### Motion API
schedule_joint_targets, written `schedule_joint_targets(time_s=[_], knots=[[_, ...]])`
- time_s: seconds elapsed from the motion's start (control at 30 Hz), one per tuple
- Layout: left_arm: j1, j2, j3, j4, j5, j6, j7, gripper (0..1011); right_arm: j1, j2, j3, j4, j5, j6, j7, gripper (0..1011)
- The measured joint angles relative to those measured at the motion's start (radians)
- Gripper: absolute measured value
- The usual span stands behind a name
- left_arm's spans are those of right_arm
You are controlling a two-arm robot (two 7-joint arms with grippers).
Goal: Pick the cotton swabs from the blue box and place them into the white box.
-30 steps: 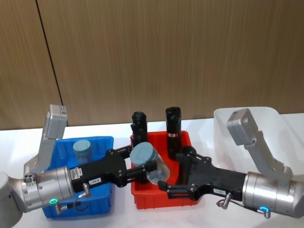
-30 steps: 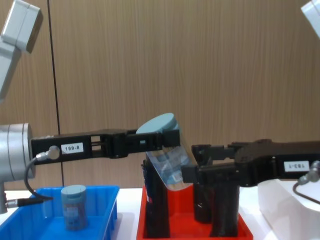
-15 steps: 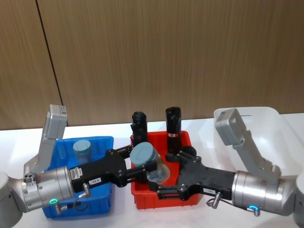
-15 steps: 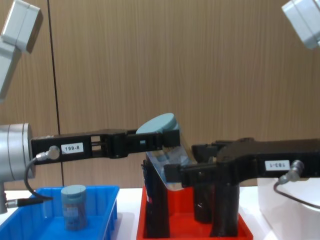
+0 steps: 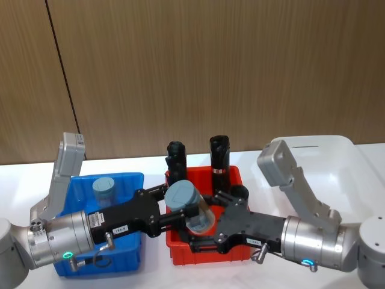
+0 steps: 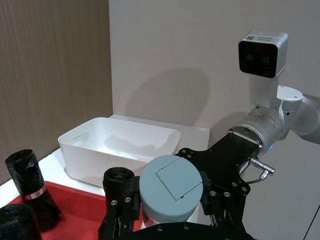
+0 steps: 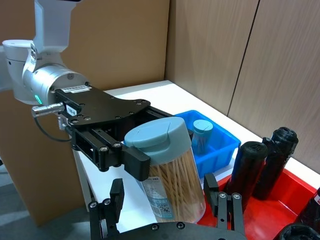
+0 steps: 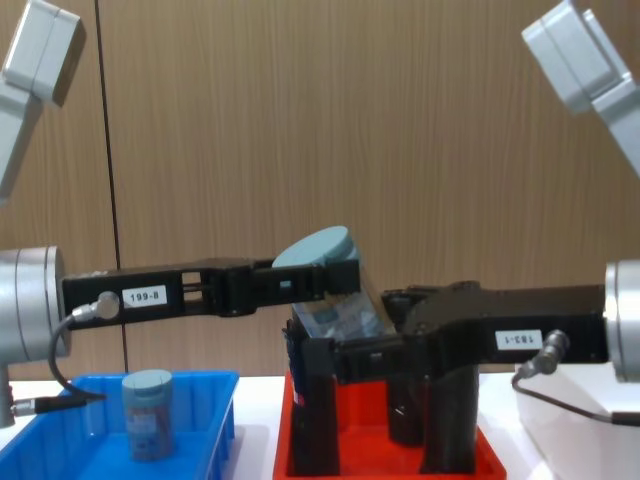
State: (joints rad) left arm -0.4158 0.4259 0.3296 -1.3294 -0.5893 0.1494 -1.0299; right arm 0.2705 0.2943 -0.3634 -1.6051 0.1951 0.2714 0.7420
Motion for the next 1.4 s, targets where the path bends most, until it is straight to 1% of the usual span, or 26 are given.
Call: schedule_joint_targets(time_s=[0.13, 0.27, 0.3, 0.33, 0.37, 0.4, 0.6, 0.77, 0.8, 0.97, 1.0, 1.07, 1.17, 1.4], knots=[[0.0, 0.0, 0.0, 0.0, 0.0, 0.0, 0.0, 678, 0.007, -0.006, -0.007, 0.012, -0.012, -0.008, -0.007, 997], [0.0, 0.0, 0.0, 0.0, 0.0, 0.0, 0.0, 678, 0.011, -0.009, -0.013, 0.02, -0.021, -0.014, -0.012, 918], [0.0, 0.0, 0.0, 0.0, 0.0, 0.0, 0.0, 678, 0.011, -0.009, -0.013, 0.02, -0.021, -0.014, -0.012, 918], [0.0, 0.0, 0.0, 0.0, 0.0, 0.0, 0.0, 678, 0.013, -0.011, -0.014, 0.023, -0.024, -0.017, -0.013, 867], [0.0, 0.0, 0.0, 0.0, 0.0, 0.0, 0.0, 678, 0.014, -0.011, -0.015, 0.024, -0.026, -0.018, -0.015, 867], [0.0, 0.0, 0.0, 0.0, 0.0, 0.0, 0.0, 678, 0.015, -0.012, -0.017, 0.026, -0.028, -0.02, -0.017, 814], [0.0, 0.0, 0.0, 0.0, 0.0, 0.0, 0.0, 678, 0.018, -0.014, -0.022, 0.033, -0.03, -0.031, -0.022, 645], [0.0, 0.0, 0.0, 0.0, 0.0, 0.0, 0.0, 682, 0.02, -0.015, -0.025, 0.036, -0.03, -0.036, -0.024, 642], [0.0, 0.0, 0.0, 0.0, 0.0, 0.0, 0.0, 698, 0.021, -0.015, -0.026, 0.036, -0.029, -0.038, -0.025, 642], [0.0, 0.0, 0.0, 0.0, 0.0, 0.0, 0.0, 847, 0.021, -0.015, -0.029, 0.036, -0.027, -0.041, -0.026, 642], [0.0, 0.0, 0.0, 0.0, 0.0, 0.0, 0.0, 847, 0.021, -0.015, -0.029, 0.036, -0.027, -0.041, -0.026, 642], [0.0, 0.0, 0.0, 0.0, 0.0, 0.0, 0.0, 937, 0.022, -0.014, -0.031, 0.036, -0.025, -0.042, -0.027, 642], [0.0, 0.0, 0.0, 0.0, 0.0, 0.0, 0.0, 1003, 0.022, -0.013, -0.031, 0.035, -0.02, -0.044, -0.029, 642], [0.0, 0.0, 0.0, 0.0, 0.0, 0.0, 0.0, 1004, 0.021, -0.003, -0.029, 0.034, -0.008, -0.049, -0.039, 642]])
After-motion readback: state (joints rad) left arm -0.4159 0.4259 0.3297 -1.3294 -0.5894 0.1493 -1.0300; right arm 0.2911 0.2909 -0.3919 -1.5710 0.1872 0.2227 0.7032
